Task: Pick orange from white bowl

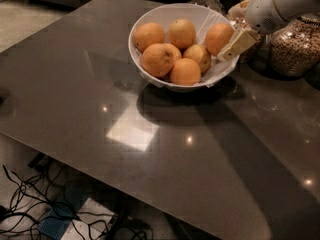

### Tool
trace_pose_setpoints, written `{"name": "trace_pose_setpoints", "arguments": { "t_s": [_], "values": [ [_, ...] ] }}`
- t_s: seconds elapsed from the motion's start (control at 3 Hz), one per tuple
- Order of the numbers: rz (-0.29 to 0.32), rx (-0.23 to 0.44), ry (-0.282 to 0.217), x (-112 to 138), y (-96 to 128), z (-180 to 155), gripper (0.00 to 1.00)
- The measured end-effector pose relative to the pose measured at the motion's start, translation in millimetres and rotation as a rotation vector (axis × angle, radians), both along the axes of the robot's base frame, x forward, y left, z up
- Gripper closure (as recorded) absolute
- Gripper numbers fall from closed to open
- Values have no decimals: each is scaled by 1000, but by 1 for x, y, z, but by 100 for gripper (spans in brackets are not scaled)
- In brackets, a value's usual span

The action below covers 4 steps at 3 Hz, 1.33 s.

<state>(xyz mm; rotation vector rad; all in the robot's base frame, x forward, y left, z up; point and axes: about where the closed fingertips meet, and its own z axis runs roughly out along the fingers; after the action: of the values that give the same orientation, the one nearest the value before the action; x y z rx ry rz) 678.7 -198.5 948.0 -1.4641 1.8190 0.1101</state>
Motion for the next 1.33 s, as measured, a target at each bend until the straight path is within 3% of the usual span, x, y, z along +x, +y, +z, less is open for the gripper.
{"name": "trace_pose_setpoints", "arguments": {
  "t_s": [1.0,1.33],
  "values": [
    [48,5,63,11,12,-24,24],
    [53,7,68,12,14,-26,43]
  ]
}}
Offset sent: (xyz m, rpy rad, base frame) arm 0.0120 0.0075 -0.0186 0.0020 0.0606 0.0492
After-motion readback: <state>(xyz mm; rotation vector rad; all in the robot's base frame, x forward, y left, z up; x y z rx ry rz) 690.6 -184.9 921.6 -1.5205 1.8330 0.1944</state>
